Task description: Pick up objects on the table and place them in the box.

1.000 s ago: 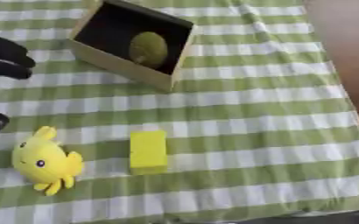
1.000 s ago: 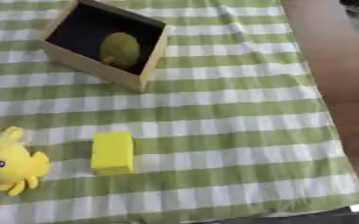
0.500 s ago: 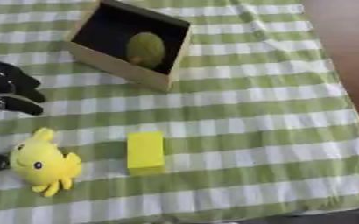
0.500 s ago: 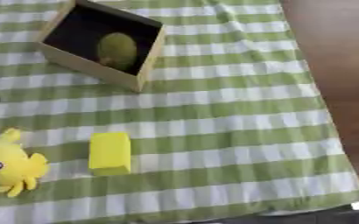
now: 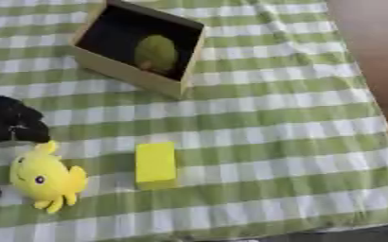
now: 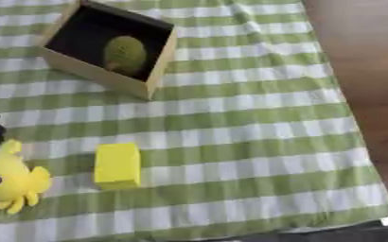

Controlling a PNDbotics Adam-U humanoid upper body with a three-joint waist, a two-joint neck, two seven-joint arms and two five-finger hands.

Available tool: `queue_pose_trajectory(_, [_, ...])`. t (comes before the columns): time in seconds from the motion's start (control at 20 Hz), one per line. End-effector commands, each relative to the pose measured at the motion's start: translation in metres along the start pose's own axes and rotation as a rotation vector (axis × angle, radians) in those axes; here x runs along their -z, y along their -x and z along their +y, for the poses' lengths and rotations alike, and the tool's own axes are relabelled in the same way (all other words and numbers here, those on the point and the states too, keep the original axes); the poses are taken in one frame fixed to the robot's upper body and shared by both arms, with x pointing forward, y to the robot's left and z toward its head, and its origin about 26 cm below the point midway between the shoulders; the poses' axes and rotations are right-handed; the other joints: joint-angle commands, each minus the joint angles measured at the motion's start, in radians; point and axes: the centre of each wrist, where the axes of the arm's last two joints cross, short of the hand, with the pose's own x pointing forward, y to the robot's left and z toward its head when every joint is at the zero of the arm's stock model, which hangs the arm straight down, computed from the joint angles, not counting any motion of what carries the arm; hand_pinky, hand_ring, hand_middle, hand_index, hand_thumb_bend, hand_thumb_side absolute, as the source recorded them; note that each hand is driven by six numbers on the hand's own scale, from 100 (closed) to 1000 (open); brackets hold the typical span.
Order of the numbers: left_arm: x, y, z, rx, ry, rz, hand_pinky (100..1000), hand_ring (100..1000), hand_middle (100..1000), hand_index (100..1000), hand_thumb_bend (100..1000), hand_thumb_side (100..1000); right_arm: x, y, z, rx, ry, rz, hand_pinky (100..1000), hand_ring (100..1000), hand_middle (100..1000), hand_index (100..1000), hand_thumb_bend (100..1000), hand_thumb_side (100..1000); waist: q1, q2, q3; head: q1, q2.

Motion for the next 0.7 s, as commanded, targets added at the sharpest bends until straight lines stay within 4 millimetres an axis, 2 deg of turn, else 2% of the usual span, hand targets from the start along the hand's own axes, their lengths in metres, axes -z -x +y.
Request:
queue_pose_trajectory(0.05, [-0.004,-0.002,0.005,-0.011,0.037,0.032,946,958,843,957,367,205,0.003,-0.002,-0.007,-0.009,-0.009,0.004,1000,987,535,897,100,305,0.017,-0.027,-0.003,0.004,-0.002])
queue_pose_trajectory(0.2, [-0.001,-0.004,0.001,-0.022,0.096,0.062,949,956,843,958,394,255,0.002,-0.002,-0.007,-0.003,0.005,0.011,1000,986,532,896,100,318,0.02,-0.026,-0.009,0.006,-0.002])
queue_pose_trajectory(0.4, [0.005,-0.006,0.0,-0.027,0.118,0.102,950,957,847,961,434,223,-0.001,0.0,-0.008,0.012,0.026,0.038,1000,990,523,897,100,402,0.023,-0.025,-0.015,0.007,-0.004])
queue_pose_trajectory(0.55, [0.008,-0.007,0.002,-0.021,0.091,0.135,950,953,842,958,468,239,-0.003,0.001,-0.009,0.019,0.025,0.053,1000,991,519,897,100,432,0.025,-0.025,-0.018,0.009,-0.004])
queue_pose_trajectory(0.7, [0.012,-0.009,0.004,-0.019,0.049,0.167,948,952,840,962,445,236,-0.005,0.002,-0.009,0.024,0.024,0.066,1000,991,515,897,100,466,0.027,-0.023,-0.019,0.011,-0.006])
